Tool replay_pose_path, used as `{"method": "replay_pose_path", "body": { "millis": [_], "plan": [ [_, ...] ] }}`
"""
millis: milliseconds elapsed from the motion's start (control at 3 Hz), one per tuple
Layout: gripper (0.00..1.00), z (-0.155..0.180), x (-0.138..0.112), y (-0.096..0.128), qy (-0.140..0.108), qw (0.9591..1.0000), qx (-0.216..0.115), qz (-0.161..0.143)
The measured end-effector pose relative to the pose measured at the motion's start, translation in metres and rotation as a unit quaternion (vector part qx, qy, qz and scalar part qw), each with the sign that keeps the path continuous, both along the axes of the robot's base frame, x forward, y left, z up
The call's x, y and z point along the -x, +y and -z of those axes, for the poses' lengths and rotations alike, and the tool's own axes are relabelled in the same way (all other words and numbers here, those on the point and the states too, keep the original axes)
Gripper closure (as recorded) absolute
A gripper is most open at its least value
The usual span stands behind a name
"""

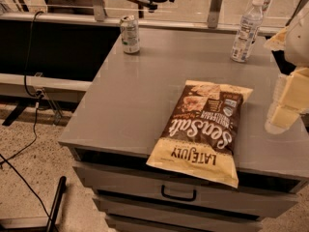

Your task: Move brown chip bag near 7up can

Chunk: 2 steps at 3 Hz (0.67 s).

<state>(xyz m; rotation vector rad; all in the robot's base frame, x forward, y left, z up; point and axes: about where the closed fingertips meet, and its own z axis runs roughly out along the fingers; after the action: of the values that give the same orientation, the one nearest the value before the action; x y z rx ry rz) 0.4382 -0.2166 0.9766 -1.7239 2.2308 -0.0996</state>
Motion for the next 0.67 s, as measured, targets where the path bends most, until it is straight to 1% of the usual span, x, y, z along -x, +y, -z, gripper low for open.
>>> {"method": "replay_pose_path", "body": {
  "millis": [333,667],
  "plan": [
    [0.00,0.0000,0.0000,0.0000,0.000,1.0000,0.000,0.000],
    [0.00,0.0014,-0.0025,0.0018,-0.003,0.9999,0.010,-0.012]
  ]
}}
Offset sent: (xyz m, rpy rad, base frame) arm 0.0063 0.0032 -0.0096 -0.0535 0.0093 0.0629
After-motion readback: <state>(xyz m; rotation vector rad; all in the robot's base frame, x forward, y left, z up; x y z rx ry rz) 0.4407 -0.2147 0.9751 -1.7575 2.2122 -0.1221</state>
